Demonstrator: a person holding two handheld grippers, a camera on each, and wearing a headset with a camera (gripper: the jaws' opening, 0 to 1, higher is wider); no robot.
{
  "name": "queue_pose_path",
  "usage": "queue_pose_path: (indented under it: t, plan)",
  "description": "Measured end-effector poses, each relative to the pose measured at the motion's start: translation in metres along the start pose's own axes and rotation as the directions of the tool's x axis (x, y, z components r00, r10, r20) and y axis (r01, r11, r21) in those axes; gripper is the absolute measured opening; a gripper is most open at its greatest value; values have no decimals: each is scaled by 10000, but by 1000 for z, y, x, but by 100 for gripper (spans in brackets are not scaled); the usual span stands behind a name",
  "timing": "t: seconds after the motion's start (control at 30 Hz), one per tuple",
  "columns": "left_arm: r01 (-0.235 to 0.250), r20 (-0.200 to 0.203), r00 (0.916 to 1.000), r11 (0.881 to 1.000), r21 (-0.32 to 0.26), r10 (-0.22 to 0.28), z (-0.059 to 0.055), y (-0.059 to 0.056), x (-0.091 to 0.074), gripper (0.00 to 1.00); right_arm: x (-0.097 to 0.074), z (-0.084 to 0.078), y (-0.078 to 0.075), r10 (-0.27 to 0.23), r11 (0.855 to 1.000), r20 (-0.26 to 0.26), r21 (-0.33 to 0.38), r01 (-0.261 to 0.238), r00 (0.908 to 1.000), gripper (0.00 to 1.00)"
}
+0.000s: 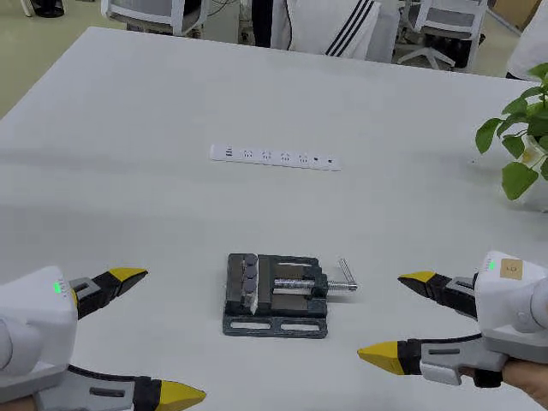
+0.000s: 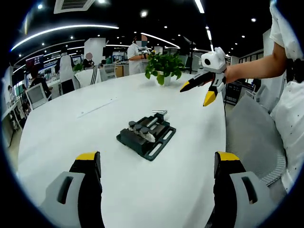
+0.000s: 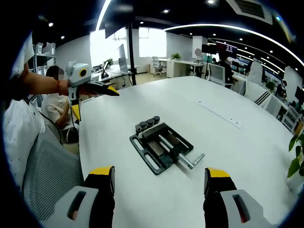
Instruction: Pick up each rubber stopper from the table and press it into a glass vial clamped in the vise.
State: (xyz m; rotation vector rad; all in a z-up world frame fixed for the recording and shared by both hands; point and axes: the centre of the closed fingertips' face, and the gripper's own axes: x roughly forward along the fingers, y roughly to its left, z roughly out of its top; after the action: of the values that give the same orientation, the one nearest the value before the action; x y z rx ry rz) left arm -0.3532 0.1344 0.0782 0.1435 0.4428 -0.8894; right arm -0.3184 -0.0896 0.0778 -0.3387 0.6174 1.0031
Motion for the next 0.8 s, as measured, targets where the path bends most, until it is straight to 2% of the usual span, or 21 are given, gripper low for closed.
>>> queue_pose_path:
  t: [0.33, 0.63, 0.8]
  plan:
    - [-25, 3, 10000, 10000, 66, 25, 4, -9, -2, 99, -3, 3, 7, 6, 10000, 82, -76, -6, 10000, 75]
    - [-75, 30, 10000, 9999, 86, 75, 0, -5, -6, 99, -7, 2, 5, 6, 9999, 76, -166, -5, 10000, 75]
    - [-66, 43, 10000, 9999, 103, 65, 2, -8, -5, 99, -9, 5, 7, -21, 9997, 119, -231, 23, 9999, 74]
